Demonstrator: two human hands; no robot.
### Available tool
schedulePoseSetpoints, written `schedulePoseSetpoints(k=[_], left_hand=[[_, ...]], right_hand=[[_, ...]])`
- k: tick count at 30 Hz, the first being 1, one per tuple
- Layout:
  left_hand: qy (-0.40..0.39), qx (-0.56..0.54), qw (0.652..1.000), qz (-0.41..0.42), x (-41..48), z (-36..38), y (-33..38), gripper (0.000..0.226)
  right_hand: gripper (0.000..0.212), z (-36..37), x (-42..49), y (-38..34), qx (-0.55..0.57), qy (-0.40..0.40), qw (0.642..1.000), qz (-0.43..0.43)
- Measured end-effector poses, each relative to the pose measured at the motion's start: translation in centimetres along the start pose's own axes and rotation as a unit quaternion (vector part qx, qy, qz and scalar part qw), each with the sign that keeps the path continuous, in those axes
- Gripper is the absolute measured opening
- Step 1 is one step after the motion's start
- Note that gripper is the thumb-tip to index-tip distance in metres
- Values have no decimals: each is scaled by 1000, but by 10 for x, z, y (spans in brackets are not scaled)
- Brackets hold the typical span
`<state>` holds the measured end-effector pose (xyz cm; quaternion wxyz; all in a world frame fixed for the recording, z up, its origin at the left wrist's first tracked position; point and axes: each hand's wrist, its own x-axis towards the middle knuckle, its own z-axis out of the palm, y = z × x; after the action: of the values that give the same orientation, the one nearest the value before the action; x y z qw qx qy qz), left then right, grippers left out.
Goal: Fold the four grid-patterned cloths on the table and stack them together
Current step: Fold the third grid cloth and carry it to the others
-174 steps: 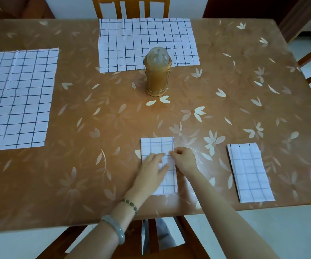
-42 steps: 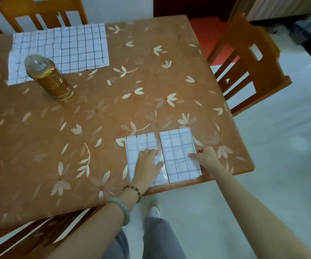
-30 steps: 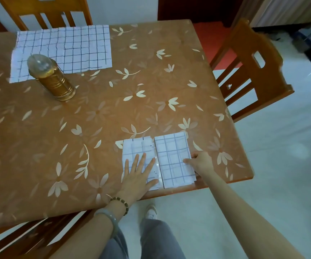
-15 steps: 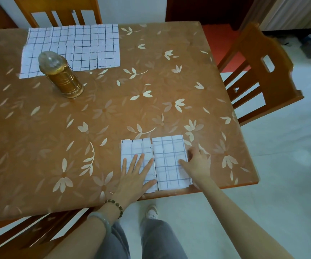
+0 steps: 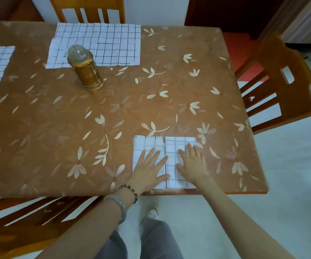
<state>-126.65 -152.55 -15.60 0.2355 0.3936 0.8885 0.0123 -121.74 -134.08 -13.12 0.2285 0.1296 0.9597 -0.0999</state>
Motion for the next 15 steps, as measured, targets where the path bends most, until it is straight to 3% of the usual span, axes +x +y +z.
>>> schedulePoseSetpoints(k=[4, 10, 15], left_hand=[[73, -94, 992, -39, -17, -67, -24, 71], [195, -244, 943, -111, -138, -166, -110, 64], [286, -418, 856, -104, -290, -189, -181, 98]], right_hand=[[54, -67, -4, -42, 165, -8, 986, -9], [61, -154, -44, -156, 317, 28, 930, -184], [70, -178, -107, -294, 395, 33, 853, -340]])
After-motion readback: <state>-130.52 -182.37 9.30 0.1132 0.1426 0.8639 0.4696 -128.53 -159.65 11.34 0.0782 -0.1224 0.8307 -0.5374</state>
